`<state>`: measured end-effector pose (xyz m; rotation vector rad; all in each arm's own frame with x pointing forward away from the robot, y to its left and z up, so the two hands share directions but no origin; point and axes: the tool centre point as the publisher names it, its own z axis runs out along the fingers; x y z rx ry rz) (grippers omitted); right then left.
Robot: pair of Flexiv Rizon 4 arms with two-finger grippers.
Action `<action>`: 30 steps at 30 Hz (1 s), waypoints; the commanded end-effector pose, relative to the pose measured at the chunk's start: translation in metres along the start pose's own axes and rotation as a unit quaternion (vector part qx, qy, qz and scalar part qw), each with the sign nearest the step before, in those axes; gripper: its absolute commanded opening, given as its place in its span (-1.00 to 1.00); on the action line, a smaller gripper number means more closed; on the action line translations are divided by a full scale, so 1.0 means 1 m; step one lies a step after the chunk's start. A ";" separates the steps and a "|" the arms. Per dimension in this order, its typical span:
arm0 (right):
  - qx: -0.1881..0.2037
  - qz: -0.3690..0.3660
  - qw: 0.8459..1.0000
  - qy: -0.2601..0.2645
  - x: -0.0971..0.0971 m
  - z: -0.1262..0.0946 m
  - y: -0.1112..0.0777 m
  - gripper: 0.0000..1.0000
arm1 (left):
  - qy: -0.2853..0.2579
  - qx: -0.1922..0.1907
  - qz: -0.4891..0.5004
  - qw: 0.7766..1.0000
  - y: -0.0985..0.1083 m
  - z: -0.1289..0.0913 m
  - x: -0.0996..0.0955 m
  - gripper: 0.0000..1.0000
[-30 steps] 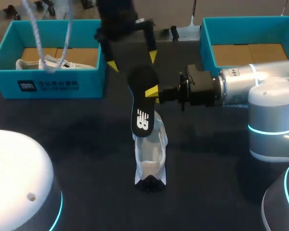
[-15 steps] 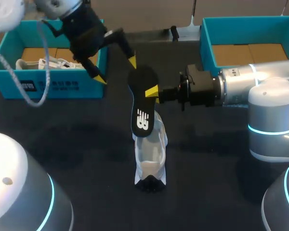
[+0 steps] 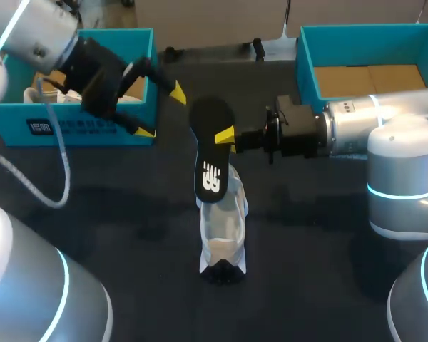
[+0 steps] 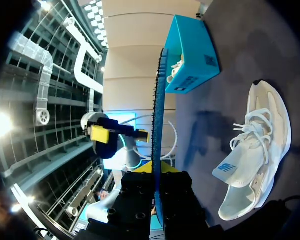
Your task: Take the shoe out of the shoebox, open the shoe tongue, remove and reinsert the insole, then place the shoe into the shoebox
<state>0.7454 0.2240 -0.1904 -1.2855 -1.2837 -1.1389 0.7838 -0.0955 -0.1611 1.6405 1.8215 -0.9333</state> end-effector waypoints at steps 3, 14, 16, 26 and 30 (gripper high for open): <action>-0.001 0.001 1.000 -0.001 0.000 0.001 0.000 -1.00 | -0.228 0.014 0.009 0.974 0.001 0.005 0.006 1.00; -0.001 0.001 1.000 -0.001 0.000 0.001 0.000 -1.00 | -0.296 0.004 0.015 0.955 0.011 0.015 0.014 1.00; -0.001 0.001 1.000 -0.001 0.000 0.001 0.000 -1.00 | -0.320 0.000 0.000 0.948 0.013 0.017 0.015 1.00; -0.001 0.001 1.000 -0.001 0.000 0.001 0.000 -1.00 | -0.324 -0.011 -0.016 0.946 0.015 0.017 0.014 1.00; -0.001 0.001 1.000 -0.001 0.000 0.001 0.000 -1.00 | -0.317 -0.016 -0.019 0.948 0.016 0.025 0.013 1.00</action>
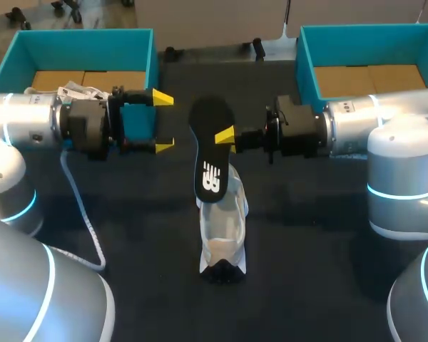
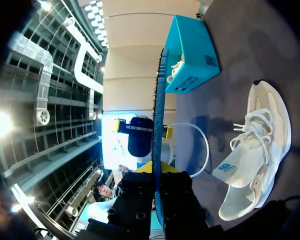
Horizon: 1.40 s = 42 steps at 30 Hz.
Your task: Take the shoe out of the shoebox, open the shoe tongue, remove and reinsert the insole, then place the shoe into the shoebox
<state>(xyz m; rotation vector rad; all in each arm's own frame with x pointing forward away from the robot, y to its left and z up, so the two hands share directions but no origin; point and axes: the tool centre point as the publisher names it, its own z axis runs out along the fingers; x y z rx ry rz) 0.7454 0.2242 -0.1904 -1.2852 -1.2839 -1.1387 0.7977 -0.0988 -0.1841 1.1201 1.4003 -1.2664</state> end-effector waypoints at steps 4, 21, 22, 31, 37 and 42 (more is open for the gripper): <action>-0.001 0.001 1.000 -0.001 0.000 0.001 0.000 -1.00 | -0.002 -0.013 -0.017 1.000 0.001 0.018 0.013 1.00; -0.020 -0.016 0.998 0.049 0.001 0.002 -0.002 -1.00 | -0.007 -0.028 -0.020 0.999 -0.005 0.033 0.008 1.00; -0.020 -0.013 0.999 0.044 0.000 0.002 -0.002 -1.00 | -0.008 -0.030 -0.020 0.999 -0.005 0.033 0.007 0.99; -0.014 -0.005 0.999 0.043 -0.002 0.004 -0.002 -1.00 | 0.000 -0.034 -0.010 0.999 -0.003 0.037 0.003 0.47; -0.014 -0.005 0.999 0.043 -0.002 0.004 -0.002 -1.00 | 0.008 -0.034 -0.013 0.999 0.002 0.046 0.007 0.16; -0.014 -0.005 0.999 0.043 -0.002 0.004 -0.002 -1.00 | 0.011 -0.037 -0.013 0.999 0.003 0.054 0.010 0.04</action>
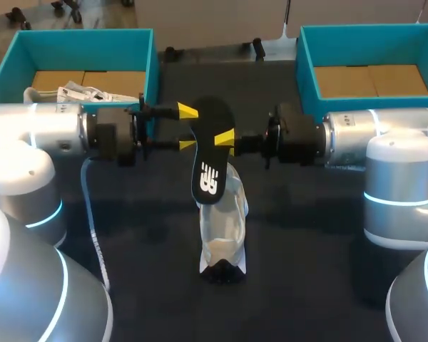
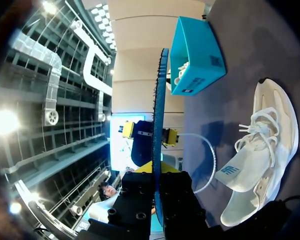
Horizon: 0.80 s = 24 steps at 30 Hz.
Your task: Take the shoe out of the shoebox, open the shoe tongue, remove and reinsert the insole, then place the shoe into the shoebox
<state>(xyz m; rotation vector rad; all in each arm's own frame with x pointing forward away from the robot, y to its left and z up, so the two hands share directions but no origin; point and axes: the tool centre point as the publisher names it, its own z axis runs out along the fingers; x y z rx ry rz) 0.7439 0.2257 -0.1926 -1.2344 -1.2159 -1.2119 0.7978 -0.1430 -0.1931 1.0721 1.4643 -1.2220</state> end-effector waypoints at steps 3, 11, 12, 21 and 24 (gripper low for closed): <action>-0.001 0.000 1.000 -0.002 0.000 0.002 0.000 -1.00 | 0.005 -0.002 -0.001 1.000 0.006 0.013 0.005 -0.03; -0.001 0.000 1.000 -0.002 0.000 0.002 0.000 -1.00 | 0.011 -0.012 0.009 1.000 0.002 0.023 0.005 -0.15; -0.001 0.000 1.000 -0.002 0.000 0.002 0.000 -1.00 | 0.011 -0.011 0.009 1.000 0.001 0.025 0.005 -0.17; -0.001 0.000 1.000 -0.002 0.000 0.002 0.000 -1.00 | 0.018 -0.010 0.008 1.000 0.005 0.030 0.010 -0.26; -0.001 0.000 1.000 -0.002 0.000 0.002 0.000 -1.00 | 0.017 -0.009 0.010 1.000 0.006 0.030 0.010 -0.30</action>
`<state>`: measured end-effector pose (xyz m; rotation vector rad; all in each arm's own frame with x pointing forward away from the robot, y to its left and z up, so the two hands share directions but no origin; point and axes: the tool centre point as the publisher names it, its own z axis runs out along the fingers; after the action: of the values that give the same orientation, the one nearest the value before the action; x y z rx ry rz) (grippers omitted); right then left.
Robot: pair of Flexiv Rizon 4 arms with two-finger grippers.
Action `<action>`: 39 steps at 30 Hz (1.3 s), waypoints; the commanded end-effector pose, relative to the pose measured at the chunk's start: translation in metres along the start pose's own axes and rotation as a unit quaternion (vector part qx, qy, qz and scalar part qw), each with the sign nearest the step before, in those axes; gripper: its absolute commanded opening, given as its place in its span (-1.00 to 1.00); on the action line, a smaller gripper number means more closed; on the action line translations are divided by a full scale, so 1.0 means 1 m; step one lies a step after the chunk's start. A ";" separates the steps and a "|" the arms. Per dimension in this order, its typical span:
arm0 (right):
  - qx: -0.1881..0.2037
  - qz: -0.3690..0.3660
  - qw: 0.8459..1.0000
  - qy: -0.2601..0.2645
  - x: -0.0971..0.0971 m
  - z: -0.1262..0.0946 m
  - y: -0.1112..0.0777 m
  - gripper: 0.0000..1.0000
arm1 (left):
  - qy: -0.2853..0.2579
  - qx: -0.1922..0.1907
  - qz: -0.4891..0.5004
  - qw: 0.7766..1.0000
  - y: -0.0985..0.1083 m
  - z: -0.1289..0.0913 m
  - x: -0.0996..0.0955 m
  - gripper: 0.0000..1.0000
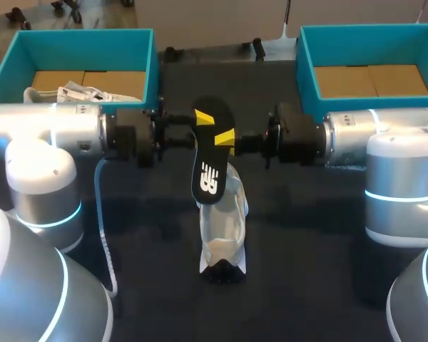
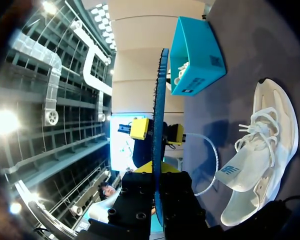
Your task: Take the shoe out of the shoebox, open the shoe tongue, remove and reinsert the insole, then place the shoe into the shoebox
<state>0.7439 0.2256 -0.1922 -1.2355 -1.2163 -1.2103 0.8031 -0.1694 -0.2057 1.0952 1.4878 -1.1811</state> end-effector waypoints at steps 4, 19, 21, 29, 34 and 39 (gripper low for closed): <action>-0.001 0.000 1.000 -0.001 0.000 0.002 0.000 -1.00 | -0.001 0.005 0.008 1.000 0.000 0.003 -0.002 -0.35; -0.001 0.000 1.000 -0.001 0.000 0.002 0.000 -1.00 | 0.006 0.015 0.040 0.999 -0.004 0.004 0.000 -0.42; -0.001 0.000 1.000 -0.001 0.000 0.002 0.000 -1.00 | 0.004 0.016 0.044 0.999 -0.005 0.005 0.001 -0.44; -0.001 0.000 1.000 -0.001 0.000 0.002 0.000 -1.00 | -0.006 0.017 0.052 0.998 -0.005 0.004 0.002 -0.88; -0.001 0.000 1.000 -0.001 0.000 0.002 0.000 -1.00 | -0.009 0.020 0.054 0.998 -0.005 0.004 0.002 -1.00; -0.001 0.000 1.000 -0.001 0.000 0.002 0.000 -1.00 | -0.011 0.024 0.060 0.998 -0.009 0.005 0.000 -1.00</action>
<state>0.7433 0.2258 -0.1929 -1.2346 -1.2156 -1.2107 0.7975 -0.1753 -0.2048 1.1823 1.3700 -1.1459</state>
